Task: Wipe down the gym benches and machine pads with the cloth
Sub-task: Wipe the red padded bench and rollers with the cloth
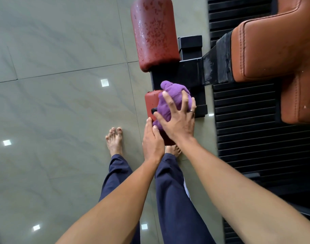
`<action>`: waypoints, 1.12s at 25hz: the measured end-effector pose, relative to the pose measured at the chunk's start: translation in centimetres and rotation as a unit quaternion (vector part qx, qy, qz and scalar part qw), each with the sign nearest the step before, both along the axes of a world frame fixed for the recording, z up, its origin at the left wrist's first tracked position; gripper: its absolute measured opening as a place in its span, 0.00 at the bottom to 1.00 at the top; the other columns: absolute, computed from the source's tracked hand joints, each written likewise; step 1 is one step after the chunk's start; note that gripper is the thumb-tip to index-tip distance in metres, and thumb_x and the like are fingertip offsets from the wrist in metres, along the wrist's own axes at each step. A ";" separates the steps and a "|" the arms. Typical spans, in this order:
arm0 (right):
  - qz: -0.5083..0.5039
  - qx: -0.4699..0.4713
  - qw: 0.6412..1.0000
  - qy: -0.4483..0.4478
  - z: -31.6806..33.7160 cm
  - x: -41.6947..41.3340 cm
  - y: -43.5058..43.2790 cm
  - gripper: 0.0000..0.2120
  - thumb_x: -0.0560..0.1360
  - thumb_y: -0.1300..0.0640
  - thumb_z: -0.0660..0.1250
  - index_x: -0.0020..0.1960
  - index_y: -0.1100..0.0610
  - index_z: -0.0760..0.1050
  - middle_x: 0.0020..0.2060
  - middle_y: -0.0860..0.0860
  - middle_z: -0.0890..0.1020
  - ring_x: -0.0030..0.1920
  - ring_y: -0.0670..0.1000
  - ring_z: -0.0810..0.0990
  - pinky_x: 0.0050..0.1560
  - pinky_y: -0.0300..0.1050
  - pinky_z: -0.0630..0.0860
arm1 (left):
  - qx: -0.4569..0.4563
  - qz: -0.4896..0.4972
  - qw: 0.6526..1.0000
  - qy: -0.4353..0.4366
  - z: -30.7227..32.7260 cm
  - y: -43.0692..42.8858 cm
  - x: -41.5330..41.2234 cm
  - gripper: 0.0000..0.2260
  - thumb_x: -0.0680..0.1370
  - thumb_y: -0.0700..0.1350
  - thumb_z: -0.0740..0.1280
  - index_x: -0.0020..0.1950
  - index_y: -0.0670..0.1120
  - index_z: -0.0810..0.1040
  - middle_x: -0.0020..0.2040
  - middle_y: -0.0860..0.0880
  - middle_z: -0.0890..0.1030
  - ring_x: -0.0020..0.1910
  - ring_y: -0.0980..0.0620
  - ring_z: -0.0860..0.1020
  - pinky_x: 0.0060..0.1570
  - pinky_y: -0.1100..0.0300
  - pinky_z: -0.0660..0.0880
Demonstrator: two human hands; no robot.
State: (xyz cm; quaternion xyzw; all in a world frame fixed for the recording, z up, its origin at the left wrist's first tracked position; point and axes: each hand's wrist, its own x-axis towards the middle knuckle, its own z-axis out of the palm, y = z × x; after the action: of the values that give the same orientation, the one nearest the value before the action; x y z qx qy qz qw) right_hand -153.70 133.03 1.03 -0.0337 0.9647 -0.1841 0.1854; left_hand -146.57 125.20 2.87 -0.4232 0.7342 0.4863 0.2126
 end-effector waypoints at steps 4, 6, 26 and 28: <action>-0.246 -0.115 0.957 -0.103 -1.3 -3.8 1.4 0.31 0.78 0.33 0.61 0.78 0.37 0.57 0.73 0.54 0.64 0.67 0.67 0.72 0.64 0.60 0.72 | -0.007 0.008 1.000 -0.014 0.1 0.0 -0.3 0.21 0.87 0.49 0.51 0.81 0.50 0.61 0.80 0.53 0.63 0.78 0.56 0.61 0.74 0.61 0.56; -0.220 -0.111 0.966 -0.079 -1.2 -2.8 2.1 0.29 0.78 0.34 0.61 0.77 0.38 0.59 0.70 0.55 0.67 0.66 0.66 0.74 0.62 0.59 0.74 | 0.003 0.026 0.999 -0.022 0.2 0.0 -0.6 0.21 0.87 0.51 0.50 0.81 0.52 0.61 0.79 0.54 0.64 0.77 0.55 0.62 0.74 0.58 0.57; 0.072 -0.068 0.995 -0.018 1.3 7.3 4.9 0.42 0.70 0.42 0.70 0.79 0.37 0.55 0.79 0.57 0.51 0.75 0.69 0.56 0.53 0.67 0.80 | 0.063 0.055 0.996 -0.018 -1.9 -0.8 -1.4 0.25 0.85 0.59 0.46 0.81 0.56 0.58 0.78 0.51 0.66 0.75 0.50 0.67 0.76 0.47 0.63; 0.133 -0.042 0.988 0.064 0.7 3.8 3.0 0.36 0.73 0.48 0.69 0.78 0.36 0.60 0.79 0.54 0.55 0.73 0.70 0.59 0.44 0.63 0.83 | 0.074 0.052 0.996 -0.013 -1.6 -1.4 -1.4 0.23 0.86 0.56 0.47 0.81 0.55 0.60 0.78 0.52 0.66 0.76 0.52 0.66 0.76 0.52 0.62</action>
State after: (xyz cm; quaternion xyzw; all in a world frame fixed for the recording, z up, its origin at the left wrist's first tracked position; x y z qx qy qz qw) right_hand -149.93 136.07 1.69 -0.1808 0.9529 -0.1960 0.1443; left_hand -147.93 123.76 1.29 -0.4502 0.6705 0.5440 0.2277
